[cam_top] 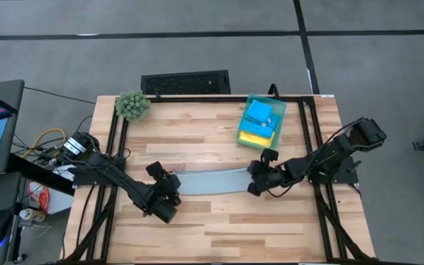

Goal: Fold microfiber towels
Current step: Fold the gray towel

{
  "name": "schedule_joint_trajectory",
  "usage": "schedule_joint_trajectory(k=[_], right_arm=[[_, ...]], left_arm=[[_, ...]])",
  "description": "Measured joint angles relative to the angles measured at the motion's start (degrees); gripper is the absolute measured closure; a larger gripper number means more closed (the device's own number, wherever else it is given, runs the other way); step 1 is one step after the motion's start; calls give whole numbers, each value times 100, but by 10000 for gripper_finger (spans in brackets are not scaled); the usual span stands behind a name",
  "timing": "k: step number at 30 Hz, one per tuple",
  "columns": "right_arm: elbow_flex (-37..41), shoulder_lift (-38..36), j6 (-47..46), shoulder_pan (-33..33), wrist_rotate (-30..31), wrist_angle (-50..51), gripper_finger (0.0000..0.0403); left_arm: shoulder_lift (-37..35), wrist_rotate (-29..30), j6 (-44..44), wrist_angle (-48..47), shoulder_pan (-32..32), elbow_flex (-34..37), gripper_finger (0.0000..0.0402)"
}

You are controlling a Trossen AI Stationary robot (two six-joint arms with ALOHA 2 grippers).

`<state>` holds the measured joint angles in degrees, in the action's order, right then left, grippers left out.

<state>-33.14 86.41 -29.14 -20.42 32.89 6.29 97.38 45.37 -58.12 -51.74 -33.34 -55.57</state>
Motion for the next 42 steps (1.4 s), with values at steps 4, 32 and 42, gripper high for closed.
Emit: schedule_joint_trajectory(k=[4, 32, 42], right_arm=[[1, -290, -133, 80, 2, 275, 346], [358, 124, -1673, -297, -124, 86, 347], [136, -117, -1605, -281, -97, 434, 347]], left_arm=[[-4, 343, -100, 5, -52, -143, 206], [20, 363, 899, 3783, -104, 1372, 316], [-33, 85, 1321, 3729, -2, 1150, 319]])
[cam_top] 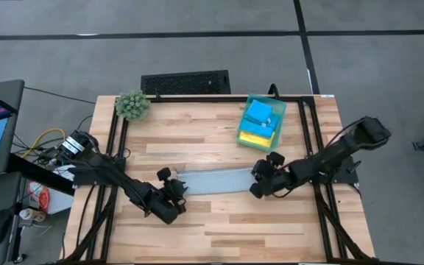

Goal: Fold microfiber towels
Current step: Fold the gray towel

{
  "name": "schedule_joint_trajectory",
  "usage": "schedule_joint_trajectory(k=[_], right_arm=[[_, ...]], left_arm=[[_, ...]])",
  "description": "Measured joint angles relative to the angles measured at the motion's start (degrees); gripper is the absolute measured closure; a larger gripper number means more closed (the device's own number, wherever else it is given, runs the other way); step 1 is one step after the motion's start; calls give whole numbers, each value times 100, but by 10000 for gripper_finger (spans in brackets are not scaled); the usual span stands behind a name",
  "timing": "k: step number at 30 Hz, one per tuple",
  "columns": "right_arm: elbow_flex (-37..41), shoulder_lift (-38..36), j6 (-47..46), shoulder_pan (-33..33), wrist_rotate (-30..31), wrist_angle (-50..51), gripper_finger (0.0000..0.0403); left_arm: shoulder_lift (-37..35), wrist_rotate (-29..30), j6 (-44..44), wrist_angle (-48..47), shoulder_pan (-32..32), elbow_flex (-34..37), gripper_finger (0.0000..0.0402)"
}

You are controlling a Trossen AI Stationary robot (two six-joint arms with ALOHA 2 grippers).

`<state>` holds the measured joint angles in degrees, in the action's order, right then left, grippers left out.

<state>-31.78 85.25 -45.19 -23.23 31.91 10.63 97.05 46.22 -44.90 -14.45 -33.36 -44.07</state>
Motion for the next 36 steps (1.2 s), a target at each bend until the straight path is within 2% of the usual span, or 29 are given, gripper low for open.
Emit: schedule_joint_trajectory(k=[5, 8, 11, 16, 20, 26, 29, 36], right_arm=[[-148, -1073, -518, 18, -110, 967, 339], [-161, -1556, -818, -19, -190, 1372, 310], [-157, -1704, -1228, -13, -489, 1757, 264], [-159, -1398, -1747, 9, -720, 1648, 196], [-159, -942, -2002, 14, -759, 1394, 171], [-157, -251, -2282, 42, -852, 1180, 173], [-159, 7, -2293, 138, -984, 832, 176], [-192, 193, -2419, 410, -1368, 646, 188]], left_arm=[[-266, 113, 754, -372, 3, -539, 319], [-389, 110, 1240, -348, 79, -647, 319], [-426, -29, 1291, -368, 234, -645, 319], [-422, -378, 1385, -371, 447, -643, 319], [-422, -395, 1427, -391, 510, -643, 319], [-422, -507, 1381, -320, 506, -454, 319], [-419, -538, 1351, 109, 514, -190, 319], [-417, -620, 1268, 599, 524, 151, 319]])
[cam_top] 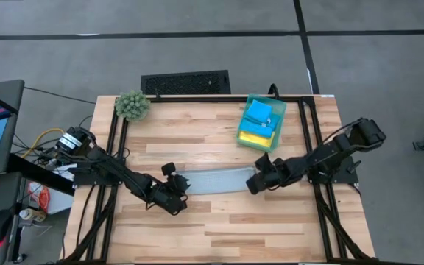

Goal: Fold microfiber towels
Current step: Fold the gray towel

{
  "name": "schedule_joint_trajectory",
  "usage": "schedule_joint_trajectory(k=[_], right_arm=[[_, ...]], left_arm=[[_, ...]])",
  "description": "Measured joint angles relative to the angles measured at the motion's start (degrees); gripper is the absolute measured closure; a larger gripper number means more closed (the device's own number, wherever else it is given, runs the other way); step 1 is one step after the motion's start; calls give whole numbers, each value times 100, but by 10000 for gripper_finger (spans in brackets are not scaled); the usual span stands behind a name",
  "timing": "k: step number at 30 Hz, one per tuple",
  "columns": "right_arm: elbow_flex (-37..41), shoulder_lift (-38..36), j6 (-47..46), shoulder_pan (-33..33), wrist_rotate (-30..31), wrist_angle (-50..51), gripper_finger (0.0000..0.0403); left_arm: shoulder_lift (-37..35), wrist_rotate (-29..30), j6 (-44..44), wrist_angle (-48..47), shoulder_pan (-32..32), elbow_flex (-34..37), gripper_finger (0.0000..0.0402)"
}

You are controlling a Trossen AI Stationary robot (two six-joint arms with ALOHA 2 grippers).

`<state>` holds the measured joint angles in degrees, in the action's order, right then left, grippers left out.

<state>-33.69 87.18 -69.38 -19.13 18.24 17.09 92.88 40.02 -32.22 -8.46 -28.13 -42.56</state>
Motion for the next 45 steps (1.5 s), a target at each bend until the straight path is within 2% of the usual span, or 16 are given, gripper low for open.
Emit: schedule_joint_trajectory(k=[3, 10, 15, 20, 29, 38, 45], right_arm=[[-4, 44, -4, 82, -128, 48, 217], [11, 70, 70, 137, -262, -99, 332], [19, -8, 287, 107, -300, -71, 391], [70, -505, 328, 76, -589, 267, 388], [52, -1359, 399, 75, -439, 120, 393], [-16, -1063, 815, 164, -597, -829, 396], [-671, -650, 1354, 245, -641, -844, 396]], left_arm=[[0, -40, -24, 33, -1, 44, 319], [0, -41, -36, 50, -1, 46, 319], [0, -94, -11, 30, -15, -24, 319], [-42, -269, 382, 31, -72, -252, 319], [-42, -270, 382, 216, -78, 59, 319], [-42, -560, 30, 946, -69, 696, 319], [0, -707, -176, 1180, 9, 894, 319]])
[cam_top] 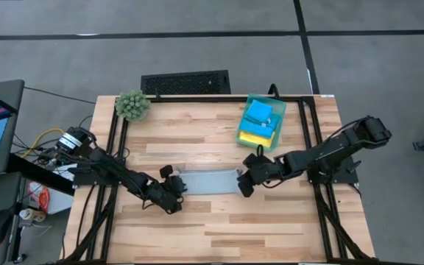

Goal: Fold microfiber towels
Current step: Fold the gray towel

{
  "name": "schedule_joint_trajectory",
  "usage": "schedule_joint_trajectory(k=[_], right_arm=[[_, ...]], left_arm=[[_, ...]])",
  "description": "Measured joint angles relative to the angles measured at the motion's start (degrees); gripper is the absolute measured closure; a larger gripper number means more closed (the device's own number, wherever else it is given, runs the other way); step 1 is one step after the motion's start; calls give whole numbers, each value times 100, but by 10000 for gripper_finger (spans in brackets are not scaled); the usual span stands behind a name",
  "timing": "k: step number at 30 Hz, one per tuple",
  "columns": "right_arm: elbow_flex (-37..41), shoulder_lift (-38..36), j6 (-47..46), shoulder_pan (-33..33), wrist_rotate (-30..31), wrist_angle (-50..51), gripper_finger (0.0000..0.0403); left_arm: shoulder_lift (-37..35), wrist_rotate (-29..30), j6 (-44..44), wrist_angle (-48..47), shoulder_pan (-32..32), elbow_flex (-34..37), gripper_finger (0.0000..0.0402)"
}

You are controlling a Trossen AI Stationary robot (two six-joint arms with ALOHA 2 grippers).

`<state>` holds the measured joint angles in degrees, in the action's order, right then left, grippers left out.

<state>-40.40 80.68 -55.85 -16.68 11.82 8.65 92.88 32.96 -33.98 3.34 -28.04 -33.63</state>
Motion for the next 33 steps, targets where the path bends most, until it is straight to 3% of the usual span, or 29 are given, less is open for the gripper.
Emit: schedule_joint_trajectory(k=[16, 26, 33], right_arm=[[-1880, 1510, 1410, 391, -315, -91, 391], [-2922, 2483, 1921, 611, -691, -209, 389], [-3244, 2998, 2086, 722, -783, -318, 389]], left_arm=[[815, -574, 355, 1461, 444, -50, 319], [844, -567, 481, 1718, 449, -42, 319], [844, -553, 481, 1748, 446, -37, 319]])
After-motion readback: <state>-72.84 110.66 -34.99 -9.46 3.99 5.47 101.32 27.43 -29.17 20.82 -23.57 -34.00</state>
